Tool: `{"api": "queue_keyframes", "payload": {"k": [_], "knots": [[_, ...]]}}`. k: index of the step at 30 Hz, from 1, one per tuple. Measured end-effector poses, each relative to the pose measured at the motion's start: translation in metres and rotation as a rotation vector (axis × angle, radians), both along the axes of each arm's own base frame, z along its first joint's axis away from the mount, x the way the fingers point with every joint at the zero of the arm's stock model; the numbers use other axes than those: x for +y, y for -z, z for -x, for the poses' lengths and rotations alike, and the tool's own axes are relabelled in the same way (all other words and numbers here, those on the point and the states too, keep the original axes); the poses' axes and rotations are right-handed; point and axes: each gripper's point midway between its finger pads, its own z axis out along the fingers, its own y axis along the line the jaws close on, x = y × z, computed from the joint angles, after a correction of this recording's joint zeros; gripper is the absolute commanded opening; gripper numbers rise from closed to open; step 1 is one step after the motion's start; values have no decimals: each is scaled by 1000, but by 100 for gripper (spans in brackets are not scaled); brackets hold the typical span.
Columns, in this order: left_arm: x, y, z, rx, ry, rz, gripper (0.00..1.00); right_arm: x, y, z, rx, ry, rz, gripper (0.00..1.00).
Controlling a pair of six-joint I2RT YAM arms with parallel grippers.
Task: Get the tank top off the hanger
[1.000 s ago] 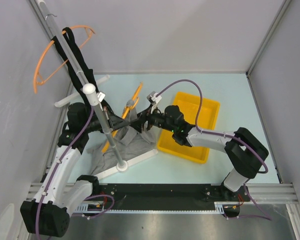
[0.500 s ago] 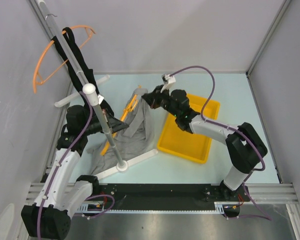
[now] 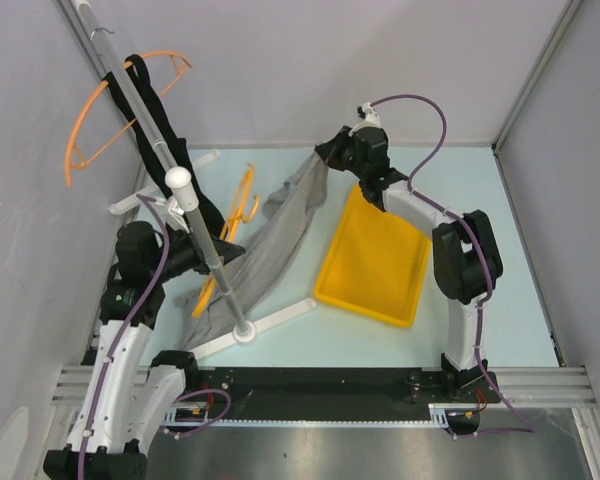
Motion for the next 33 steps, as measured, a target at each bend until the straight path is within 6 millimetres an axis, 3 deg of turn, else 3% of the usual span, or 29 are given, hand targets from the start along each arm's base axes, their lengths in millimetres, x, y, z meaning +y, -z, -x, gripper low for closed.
{"api": "queue_keyframes", "payload": {"k": [2,4,7,12,16,19,23,33], "knots": [[9,-7,-5,-29,-81,-21,0,0,7,-1,32,-2,11,0],[24,-12,-13,-56,-202,-43,0,3,0,-1,36,-12,12,0],[44,-12,-21,-54,-347,-64,0,12,-44,-2,-13,-32,-11,0],[73,-3,-33,-14,-539,-98,0,25,-164,8,-215,-75,-64,0],[87,1,-35,3,-623,-115,0,20,-282,42,-437,-108,-142,0],[92,2,-33,4,-656,-118,0,4,-348,72,-567,-122,-201,0],[95,-2,-31,-10,-671,-116,0,-14,-395,108,-661,-144,-252,0],[96,8,-30,7,-674,-126,0,-56,-449,149,-832,-102,-222,0]]}}
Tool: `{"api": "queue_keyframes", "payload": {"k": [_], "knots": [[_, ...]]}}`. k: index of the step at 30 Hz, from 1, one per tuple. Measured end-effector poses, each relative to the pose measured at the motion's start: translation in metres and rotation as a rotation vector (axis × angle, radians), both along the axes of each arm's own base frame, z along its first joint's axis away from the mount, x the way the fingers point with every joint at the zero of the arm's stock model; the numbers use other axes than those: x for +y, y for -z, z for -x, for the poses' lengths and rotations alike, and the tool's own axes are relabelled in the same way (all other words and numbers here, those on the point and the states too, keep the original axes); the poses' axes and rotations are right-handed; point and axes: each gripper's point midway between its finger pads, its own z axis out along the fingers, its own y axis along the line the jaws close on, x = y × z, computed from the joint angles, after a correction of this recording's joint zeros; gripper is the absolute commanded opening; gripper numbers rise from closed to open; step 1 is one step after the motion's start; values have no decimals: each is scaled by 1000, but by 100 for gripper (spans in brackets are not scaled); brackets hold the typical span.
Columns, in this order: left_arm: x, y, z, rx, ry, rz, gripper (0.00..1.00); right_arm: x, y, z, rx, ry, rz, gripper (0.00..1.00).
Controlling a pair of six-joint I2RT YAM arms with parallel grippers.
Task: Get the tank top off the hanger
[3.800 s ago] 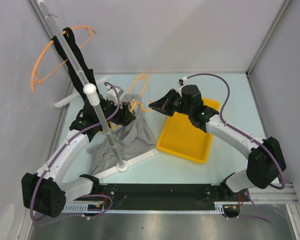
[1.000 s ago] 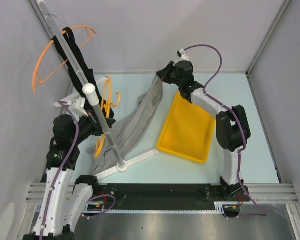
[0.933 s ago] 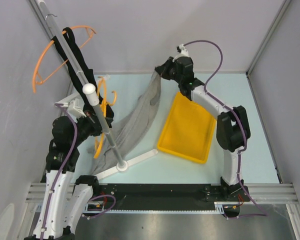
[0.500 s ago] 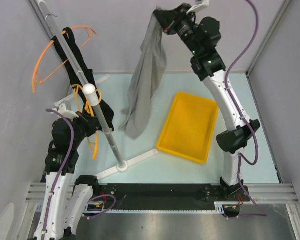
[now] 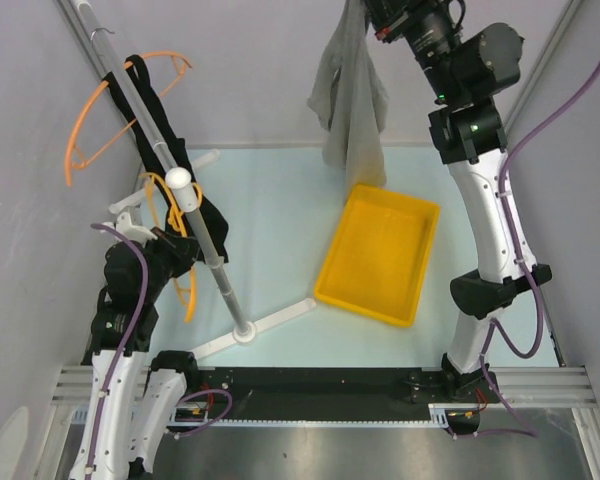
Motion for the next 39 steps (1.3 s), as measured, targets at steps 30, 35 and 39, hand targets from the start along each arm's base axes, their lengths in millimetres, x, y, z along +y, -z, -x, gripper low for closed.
{"api": "queue_keyframes", "payload": {"k": [30,35,39], "knots": [[28,-66,40,-63,-243,161,0,-78,119,23,146,207,216,0],[22,-94,60,-140,-198,189,0,-79,210,6,319,233,330,0],[8,-129,80,-222,-103,197,0,-82,245,4,382,237,403,0]]}}
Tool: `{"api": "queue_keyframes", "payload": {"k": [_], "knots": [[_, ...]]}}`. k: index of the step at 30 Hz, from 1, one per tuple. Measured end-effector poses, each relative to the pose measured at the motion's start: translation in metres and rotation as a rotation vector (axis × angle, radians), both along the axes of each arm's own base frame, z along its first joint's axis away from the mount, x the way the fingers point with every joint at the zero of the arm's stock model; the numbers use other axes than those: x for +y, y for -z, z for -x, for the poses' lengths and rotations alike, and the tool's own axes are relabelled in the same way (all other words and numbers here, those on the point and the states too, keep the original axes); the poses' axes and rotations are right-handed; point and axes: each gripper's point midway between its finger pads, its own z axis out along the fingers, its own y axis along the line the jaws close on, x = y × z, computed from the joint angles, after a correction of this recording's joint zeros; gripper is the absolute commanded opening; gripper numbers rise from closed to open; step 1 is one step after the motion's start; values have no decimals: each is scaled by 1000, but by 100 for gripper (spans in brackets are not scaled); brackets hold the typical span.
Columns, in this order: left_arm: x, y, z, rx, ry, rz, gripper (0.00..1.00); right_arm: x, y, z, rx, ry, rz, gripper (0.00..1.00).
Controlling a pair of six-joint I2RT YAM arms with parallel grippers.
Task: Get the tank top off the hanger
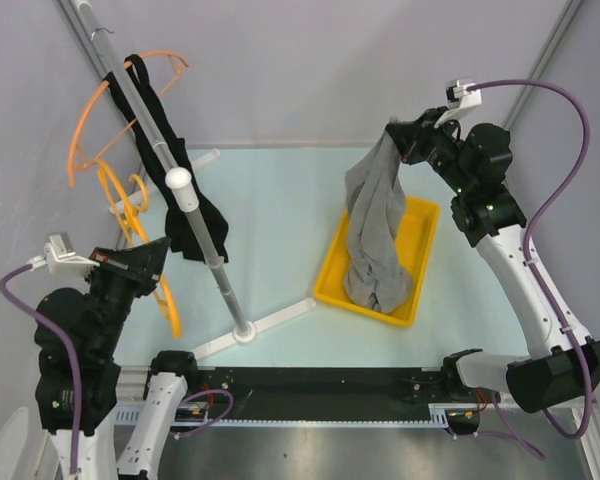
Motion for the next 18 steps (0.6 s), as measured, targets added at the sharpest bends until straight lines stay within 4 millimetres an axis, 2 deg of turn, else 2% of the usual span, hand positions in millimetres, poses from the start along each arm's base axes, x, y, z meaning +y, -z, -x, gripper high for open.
{"api": "queue_keyframes", "payload": {"k": [2,3,4,5,8,11,13,15,18], "knots": [[-11,-21,11,-51,70,-2,0,-2,6,0,9,-15,26,1],[-17,-30,17,-70,106,-3,0,-3,8,1,12,-31,34,4],[-24,-40,21,-84,145,-6,0,-4,11,1,18,-45,42,8],[-29,-49,25,-94,180,-9,0,-5,14,0,23,-61,49,22],[-44,-78,32,-122,280,-33,0,-1,31,-6,66,-117,71,35],[-56,-101,34,-128,361,-50,0,8,58,-8,139,-187,99,41],[-60,-108,32,-109,387,-48,0,12,68,-6,169,-221,105,44],[-62,-112,27,-81,402,-47,0,15,67,-1,168,-247,106,53],[-64,-115,21,-54,418,-40,0,15,59,8,147,-264,101,73]]}}
